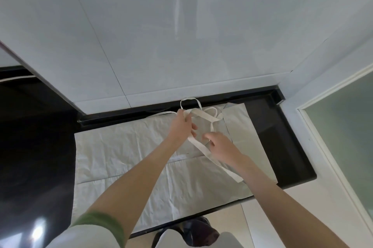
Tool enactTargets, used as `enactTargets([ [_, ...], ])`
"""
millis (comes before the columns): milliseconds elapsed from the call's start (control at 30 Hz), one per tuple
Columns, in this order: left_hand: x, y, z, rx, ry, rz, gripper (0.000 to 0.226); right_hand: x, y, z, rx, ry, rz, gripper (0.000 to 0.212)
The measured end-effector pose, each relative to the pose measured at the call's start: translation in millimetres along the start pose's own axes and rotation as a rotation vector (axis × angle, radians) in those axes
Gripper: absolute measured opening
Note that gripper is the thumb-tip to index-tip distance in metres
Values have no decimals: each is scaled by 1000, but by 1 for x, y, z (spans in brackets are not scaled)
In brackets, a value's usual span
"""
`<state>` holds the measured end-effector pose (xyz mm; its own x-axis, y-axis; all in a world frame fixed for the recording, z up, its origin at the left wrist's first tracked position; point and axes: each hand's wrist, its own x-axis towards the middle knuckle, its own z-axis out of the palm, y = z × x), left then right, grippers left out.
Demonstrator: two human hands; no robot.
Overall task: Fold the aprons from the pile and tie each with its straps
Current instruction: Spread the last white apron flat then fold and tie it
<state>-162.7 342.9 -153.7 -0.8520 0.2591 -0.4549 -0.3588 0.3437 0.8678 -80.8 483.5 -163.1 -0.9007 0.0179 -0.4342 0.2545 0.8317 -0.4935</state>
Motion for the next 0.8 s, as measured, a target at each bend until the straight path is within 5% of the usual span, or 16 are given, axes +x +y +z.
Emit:
enactTargets([
  [133,2,-18,3,449,50,-22,55,11,19,8,-396,-35,-36,65],
  [200,-3,-31,6,928,89,174,81,13,26,11,-520,27,-54,58],
  [267,-7,-40,9,1205,-88,357,84,16,29,14,-567,64,-50,45],
  [333,-6,-52,12,1258,-423,323,77,18,31,15,-554,65,-25,31],
  [400,-4,-65,13,1271,-576,215,89,18,35,17,-553,67,-18,24],
  [633,-1,-81,16,1362,-549,223,97,4,53,7,-635,-66,-126,19],
  [800,-3,-75,18,1393,-592,158,96,-6,61,-7,-217,-202,-27,8],
])
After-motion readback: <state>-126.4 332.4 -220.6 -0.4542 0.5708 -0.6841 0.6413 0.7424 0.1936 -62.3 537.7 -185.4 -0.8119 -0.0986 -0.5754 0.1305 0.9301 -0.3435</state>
